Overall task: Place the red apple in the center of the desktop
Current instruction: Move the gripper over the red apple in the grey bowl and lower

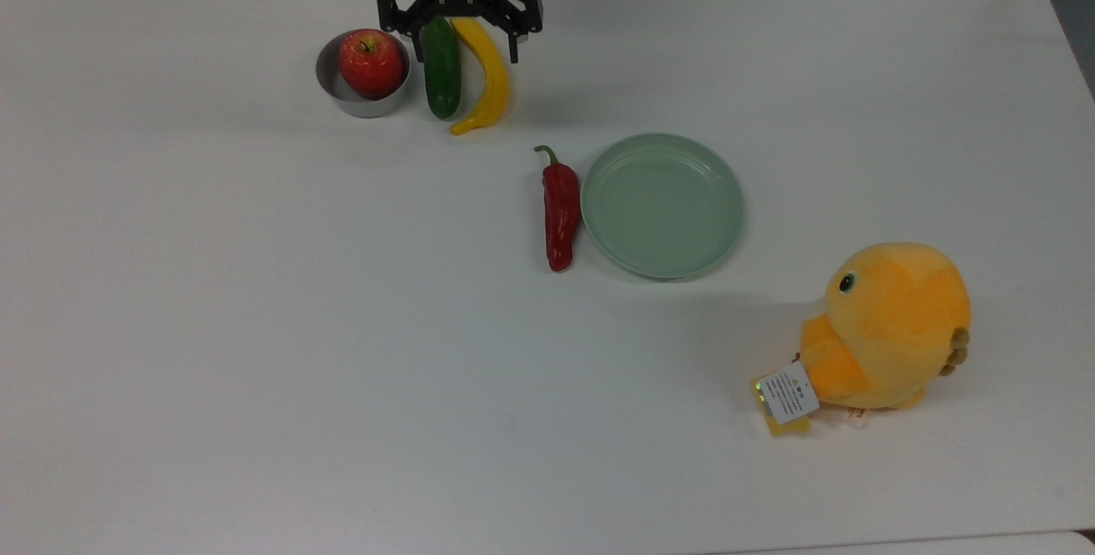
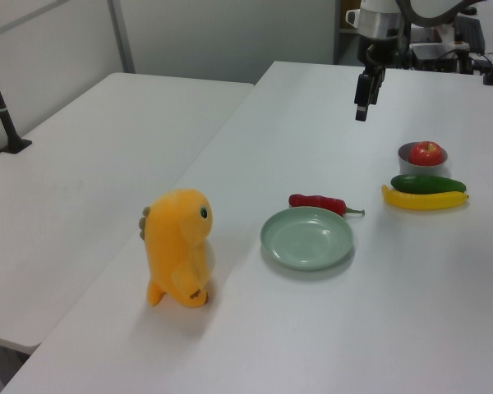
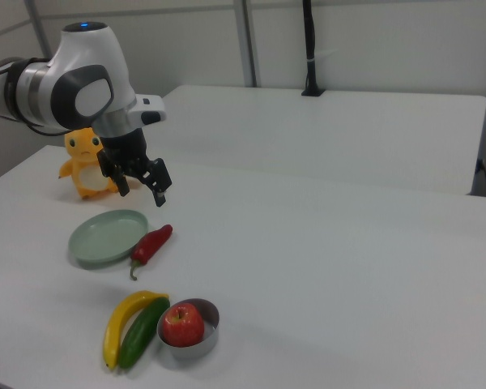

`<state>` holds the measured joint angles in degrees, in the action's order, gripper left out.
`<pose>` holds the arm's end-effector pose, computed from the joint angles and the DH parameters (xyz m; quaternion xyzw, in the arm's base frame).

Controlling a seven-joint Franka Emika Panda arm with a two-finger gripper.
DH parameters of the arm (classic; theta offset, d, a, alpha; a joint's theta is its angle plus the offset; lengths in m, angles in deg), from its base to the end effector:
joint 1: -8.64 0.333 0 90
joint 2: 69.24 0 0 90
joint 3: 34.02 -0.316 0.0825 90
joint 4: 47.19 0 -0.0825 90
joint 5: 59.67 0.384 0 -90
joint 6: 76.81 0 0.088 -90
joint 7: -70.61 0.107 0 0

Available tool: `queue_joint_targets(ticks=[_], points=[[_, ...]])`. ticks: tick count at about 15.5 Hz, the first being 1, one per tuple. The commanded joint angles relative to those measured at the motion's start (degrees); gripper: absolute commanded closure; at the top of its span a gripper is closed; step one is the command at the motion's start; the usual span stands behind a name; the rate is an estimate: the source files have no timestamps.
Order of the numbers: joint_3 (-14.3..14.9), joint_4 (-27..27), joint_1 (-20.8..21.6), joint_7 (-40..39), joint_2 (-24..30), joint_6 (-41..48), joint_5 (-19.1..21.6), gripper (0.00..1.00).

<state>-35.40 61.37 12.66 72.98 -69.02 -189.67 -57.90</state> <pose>0.5652 0.0554 0.5071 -0.9989 -0.0210 -0.0384 0.0171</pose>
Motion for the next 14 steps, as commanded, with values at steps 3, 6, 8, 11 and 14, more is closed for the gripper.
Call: queue_joint_targets(ticks=[3,6,8,11,14], points=[[-0.6,-1.0,-0.7,-1.4,-0.5,1.4,0.3,0.00],[-0.6,-1.0,-0.8,-1.4,-0.3,1.8,0.3,0.00],[-0.6,-1.0,-1.0,-1.4,0.2,2.1,0.3,0.00],[-0.7,-0.5,-1.4,-1.4,0.6,5.6,0.2,0.00],[-0.7,0.5,-2.7,-1.6,1.6,10.6,-2.1,0.00]])
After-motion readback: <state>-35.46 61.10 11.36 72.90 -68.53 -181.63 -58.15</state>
